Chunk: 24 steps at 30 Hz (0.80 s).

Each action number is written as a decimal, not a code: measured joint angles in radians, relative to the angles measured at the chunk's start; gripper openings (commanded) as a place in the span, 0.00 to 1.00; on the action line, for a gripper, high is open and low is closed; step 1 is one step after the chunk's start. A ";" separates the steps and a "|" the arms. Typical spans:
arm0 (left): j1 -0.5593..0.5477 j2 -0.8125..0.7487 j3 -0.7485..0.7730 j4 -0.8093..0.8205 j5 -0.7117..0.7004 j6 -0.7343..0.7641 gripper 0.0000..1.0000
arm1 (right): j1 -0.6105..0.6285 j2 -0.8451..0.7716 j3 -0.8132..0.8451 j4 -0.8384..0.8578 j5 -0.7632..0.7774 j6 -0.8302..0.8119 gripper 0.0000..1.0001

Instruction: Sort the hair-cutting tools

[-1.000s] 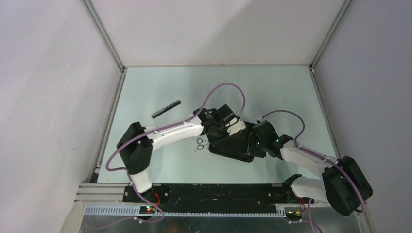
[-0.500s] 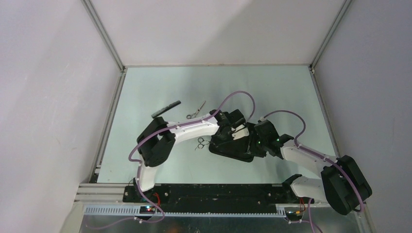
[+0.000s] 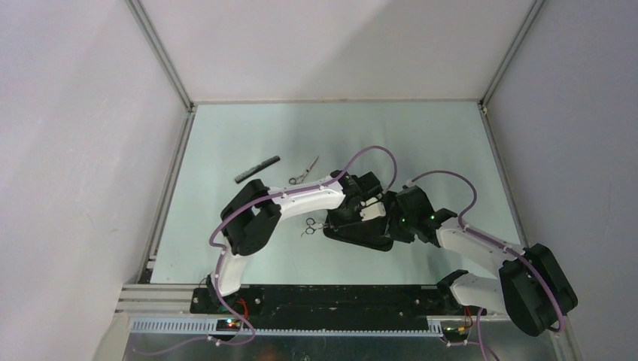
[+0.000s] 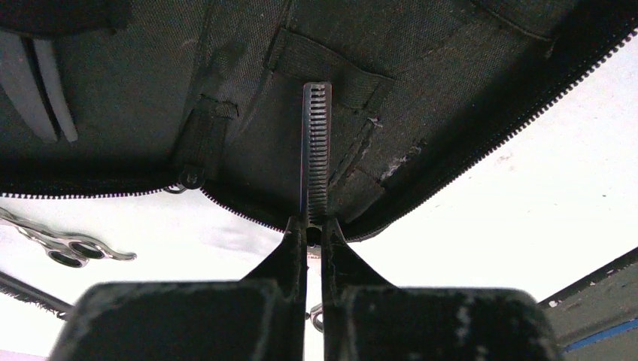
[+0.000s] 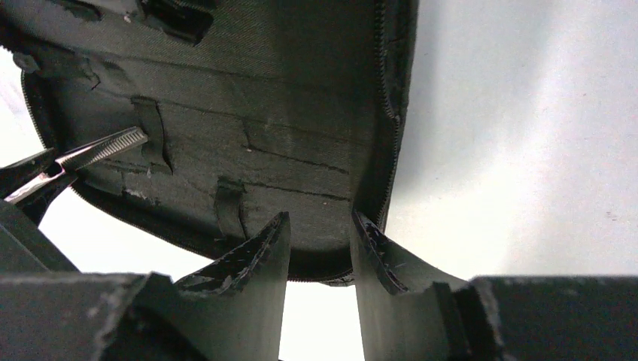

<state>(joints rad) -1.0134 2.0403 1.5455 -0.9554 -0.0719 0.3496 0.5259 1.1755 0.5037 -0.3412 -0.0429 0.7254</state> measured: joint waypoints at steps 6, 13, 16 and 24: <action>0.000 0.000 -0.011 -0.006 0.007 0.000 0.00 | -0.002 -0.003 -0.002 -0.001 0.019 0.000 0.40; 0.000 0.000 -0.039 -0.013 0.005 0.000 0.00 | -0.002 -0.003 -0.003 -0.001 0.020 0.000 0.39; 0.001 0.000 -0.045 -0.020 0.005 0.000 0.00 | -0.002 -0.003 -0.003 -0.001 0.021 0.000 0.39; 0.001 0.006 -0.026 -0.031 0.015 0.001 0.00 | -0.002 -0.003 -0.003 -0.001 0.023 0.000 0.39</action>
<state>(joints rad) -1.0122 2.0464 1.5200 -0.9867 -0.0566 0.3504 0.5236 1.1721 0.5011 -0.3420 -0.0196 0.7258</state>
